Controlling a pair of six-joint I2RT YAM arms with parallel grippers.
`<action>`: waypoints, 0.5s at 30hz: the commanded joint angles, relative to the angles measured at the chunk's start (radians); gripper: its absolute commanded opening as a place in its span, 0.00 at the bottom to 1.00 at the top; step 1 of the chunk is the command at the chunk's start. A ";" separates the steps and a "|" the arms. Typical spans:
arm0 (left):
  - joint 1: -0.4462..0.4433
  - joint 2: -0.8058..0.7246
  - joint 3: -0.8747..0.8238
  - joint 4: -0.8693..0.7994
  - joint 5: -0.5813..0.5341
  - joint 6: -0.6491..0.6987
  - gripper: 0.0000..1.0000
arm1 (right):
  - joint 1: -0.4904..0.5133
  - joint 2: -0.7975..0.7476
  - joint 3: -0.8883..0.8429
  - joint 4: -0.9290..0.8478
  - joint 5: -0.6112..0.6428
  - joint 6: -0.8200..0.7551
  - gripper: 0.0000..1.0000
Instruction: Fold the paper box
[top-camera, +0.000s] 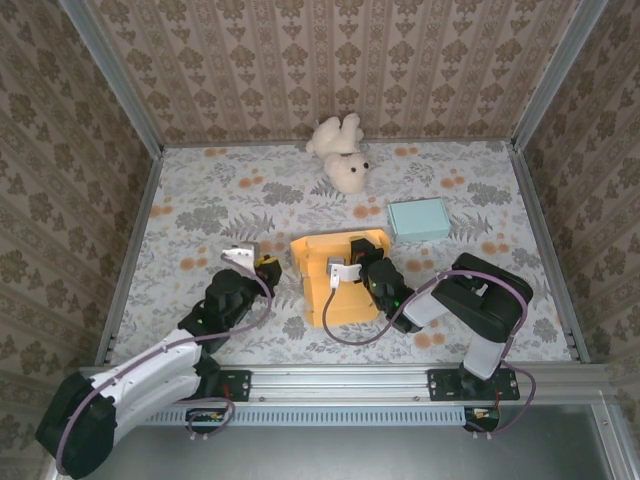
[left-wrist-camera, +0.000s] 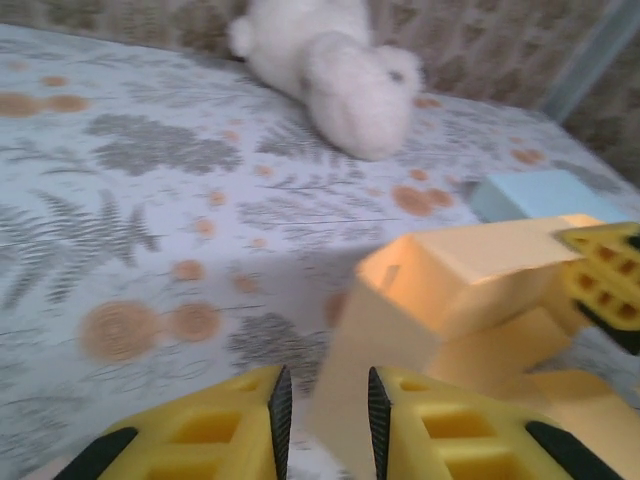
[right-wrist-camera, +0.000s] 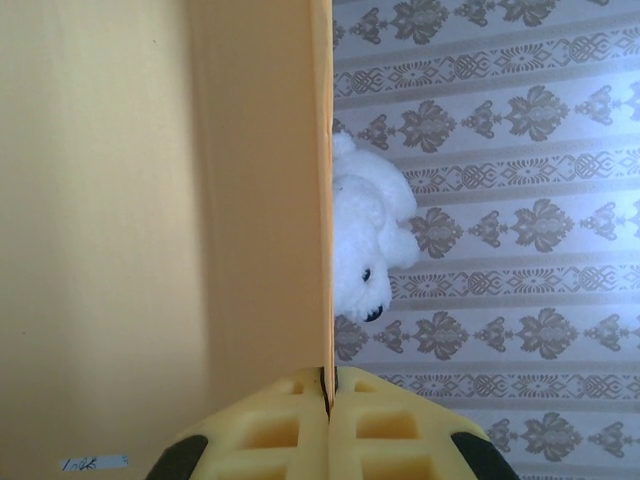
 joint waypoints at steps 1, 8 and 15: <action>0.096 0.030 -0.014 -0.082 -0.002 -0.050 0.33 | -0.004 -0.020 -0.008 -0.047 -0.014 0.042 0.00; 0.165 0.337 -0.024 0.330 0.427 -0.003 0.42 | -0.005 -0.017 -0.009 -0.055 -0.022 0.053 0.00; 0.178 0.501 -0.025 0.537 0.540 0.068 0.47 | -0.004 -0.026 -0.009 -0.074 -0.030 0.061 0.00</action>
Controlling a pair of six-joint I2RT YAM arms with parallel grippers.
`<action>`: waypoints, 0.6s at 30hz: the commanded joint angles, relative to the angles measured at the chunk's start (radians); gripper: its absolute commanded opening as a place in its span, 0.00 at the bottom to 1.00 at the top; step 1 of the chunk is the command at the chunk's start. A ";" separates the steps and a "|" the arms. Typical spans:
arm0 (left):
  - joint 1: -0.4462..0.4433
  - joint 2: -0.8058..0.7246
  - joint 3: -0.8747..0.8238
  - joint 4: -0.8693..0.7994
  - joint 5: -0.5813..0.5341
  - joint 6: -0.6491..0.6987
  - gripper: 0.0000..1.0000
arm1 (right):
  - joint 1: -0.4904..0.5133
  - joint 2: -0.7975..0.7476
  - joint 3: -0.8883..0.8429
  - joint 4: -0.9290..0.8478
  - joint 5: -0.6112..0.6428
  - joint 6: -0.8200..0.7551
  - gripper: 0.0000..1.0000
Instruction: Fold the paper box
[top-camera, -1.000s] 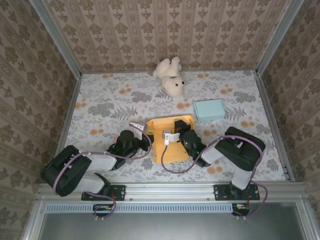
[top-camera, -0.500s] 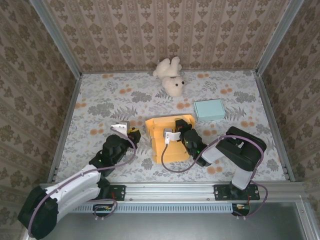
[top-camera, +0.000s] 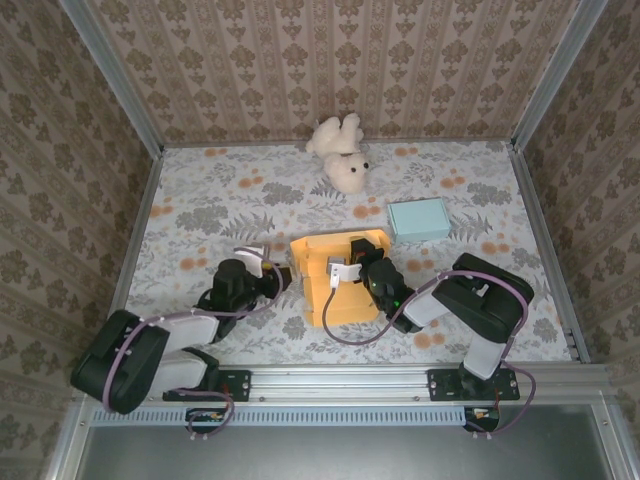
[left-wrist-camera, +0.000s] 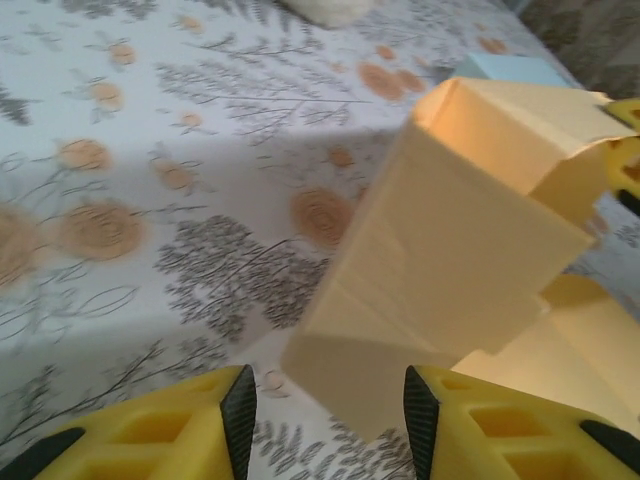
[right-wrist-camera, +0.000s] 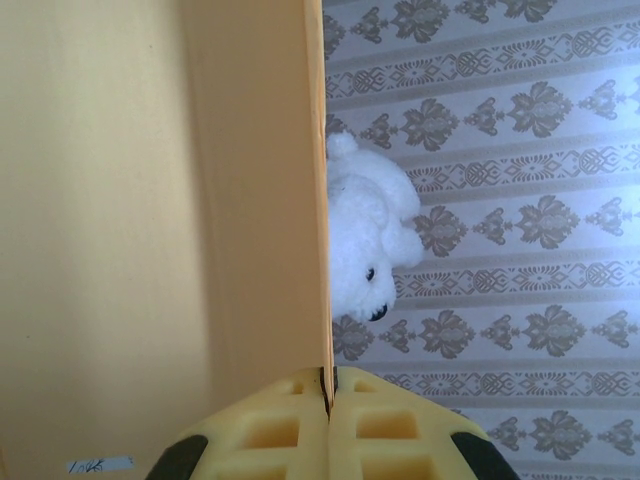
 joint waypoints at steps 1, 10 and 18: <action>0.019 0.034 -0.003 0.156 0.087 0.060 0.47 | -0.004 -0.016 -0.008 -0.060 -0.027 0.041 0.00; 0.027 0.127 0.030 0.187 0.068 0.076 0.48 | -0.005 -0.015 -0.005 -0.067 -0.030 0.042 0.00; 0.028 0.224 0.056 0.275 0.129 0.066 0.48 | -0.005 -0.013 -0.003 -0.074 -0.033 0.042 0.00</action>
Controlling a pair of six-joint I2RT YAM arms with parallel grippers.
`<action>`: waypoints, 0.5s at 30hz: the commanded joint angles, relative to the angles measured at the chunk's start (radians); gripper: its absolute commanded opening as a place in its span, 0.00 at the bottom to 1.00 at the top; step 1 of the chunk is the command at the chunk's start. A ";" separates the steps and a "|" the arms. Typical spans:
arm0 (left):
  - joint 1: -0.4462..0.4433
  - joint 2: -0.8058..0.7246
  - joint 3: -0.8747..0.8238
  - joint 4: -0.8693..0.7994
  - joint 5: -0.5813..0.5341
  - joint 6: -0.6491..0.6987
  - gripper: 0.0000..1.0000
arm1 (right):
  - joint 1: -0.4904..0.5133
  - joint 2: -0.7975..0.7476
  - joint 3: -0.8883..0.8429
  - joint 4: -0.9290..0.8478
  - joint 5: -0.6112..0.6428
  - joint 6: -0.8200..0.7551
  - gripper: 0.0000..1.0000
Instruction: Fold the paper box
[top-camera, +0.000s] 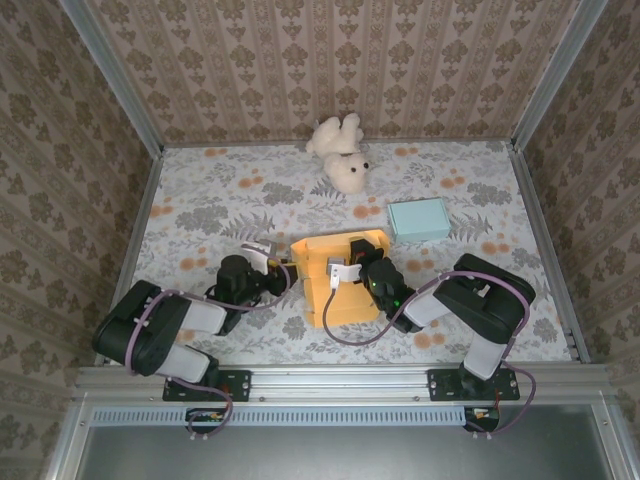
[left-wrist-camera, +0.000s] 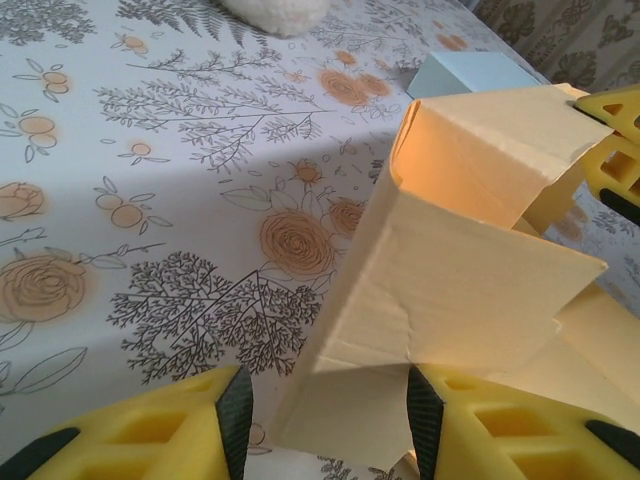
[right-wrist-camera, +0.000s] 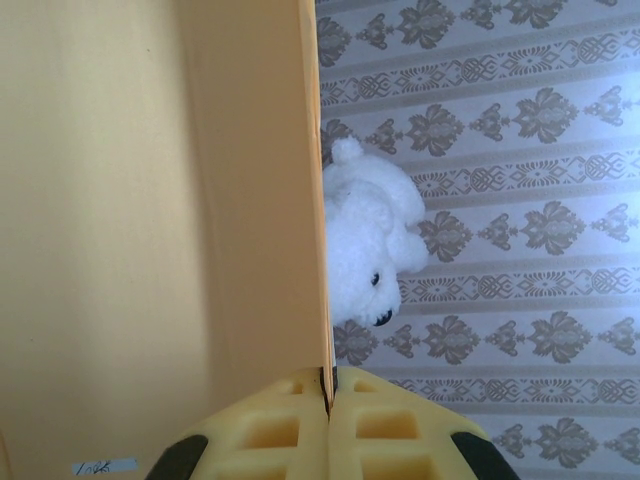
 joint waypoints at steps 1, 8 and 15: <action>0.008 0.044 0.031 0.097 0.051 0.006 0.48 | -0.003 -0.010 -0.003 -0.064 -0.019 0.039 0.00; 0.008 0.154 0.035 0.241 0.073 -0.062 0.44 | -0.004 -0.009 -0.001 -0.070 -0.019 0.042 0.00; -0.016 0.229 0.057 0.306 0.096 -0.100 0.38 | -0.004 -0.005 0.003 -0.075 -0.019 0.041 0.00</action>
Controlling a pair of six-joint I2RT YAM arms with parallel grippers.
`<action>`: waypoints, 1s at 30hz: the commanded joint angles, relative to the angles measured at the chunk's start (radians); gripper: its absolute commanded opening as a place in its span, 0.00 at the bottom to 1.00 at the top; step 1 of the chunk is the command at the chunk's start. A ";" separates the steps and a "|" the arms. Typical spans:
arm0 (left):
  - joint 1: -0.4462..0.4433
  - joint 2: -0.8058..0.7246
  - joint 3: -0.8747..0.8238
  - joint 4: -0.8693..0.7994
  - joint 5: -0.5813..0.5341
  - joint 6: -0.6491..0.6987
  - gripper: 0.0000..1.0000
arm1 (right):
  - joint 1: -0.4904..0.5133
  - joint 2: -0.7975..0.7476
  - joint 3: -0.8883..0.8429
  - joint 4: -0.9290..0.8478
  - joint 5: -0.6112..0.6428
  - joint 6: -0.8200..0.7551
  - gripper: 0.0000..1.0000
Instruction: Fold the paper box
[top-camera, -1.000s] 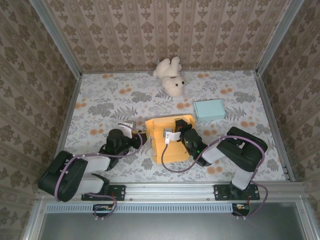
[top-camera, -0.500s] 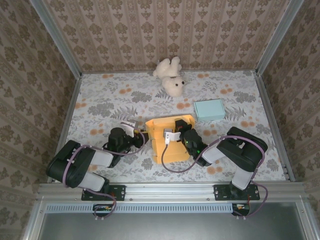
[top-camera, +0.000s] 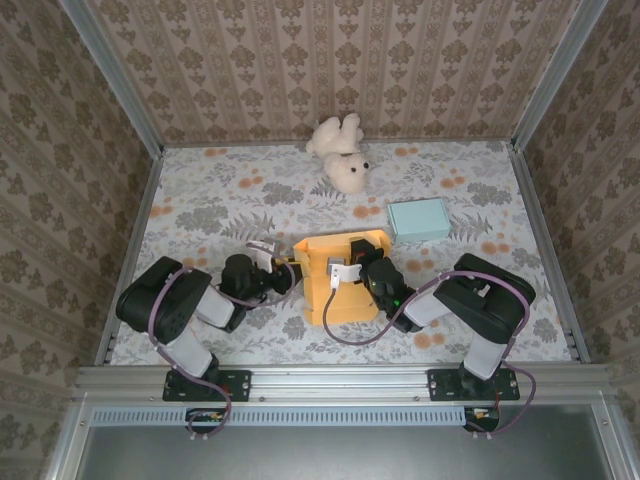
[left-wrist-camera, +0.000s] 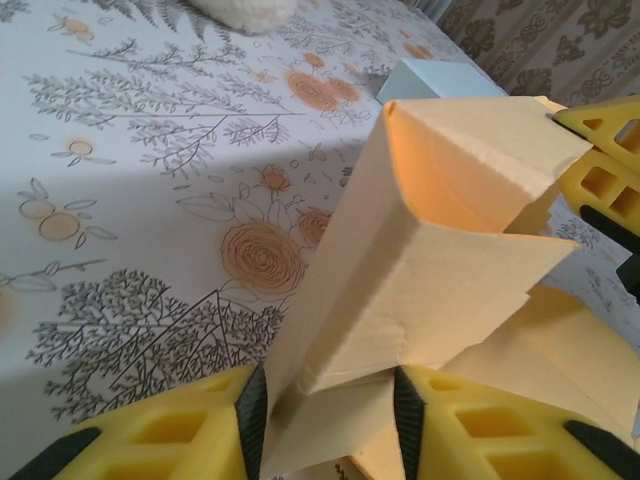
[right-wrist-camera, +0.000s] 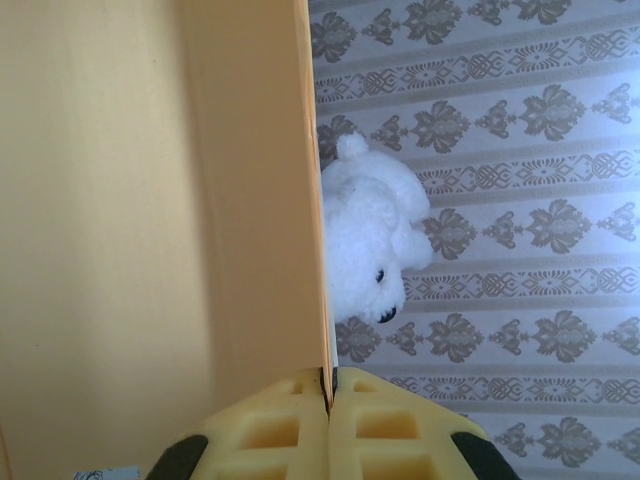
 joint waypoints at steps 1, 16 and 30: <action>-0.020 0.018 0.030 0.071 0.019 -0.025 0.36 | -0.004 -0.005 0.001 -0.061 -0.017 0.042 0.00; -0.122 -0.009 0.063 0.048 -0.064 -0.045 0.29 | -0.002 0.003 0.003 -0.061 -0.014 0.039 0.00; -0.222 -0.017 0.146 -0.128 -0.292 -0.018 0.42 | 0.000 0.004 0.004 -0.066 -0.017 0.042 0.00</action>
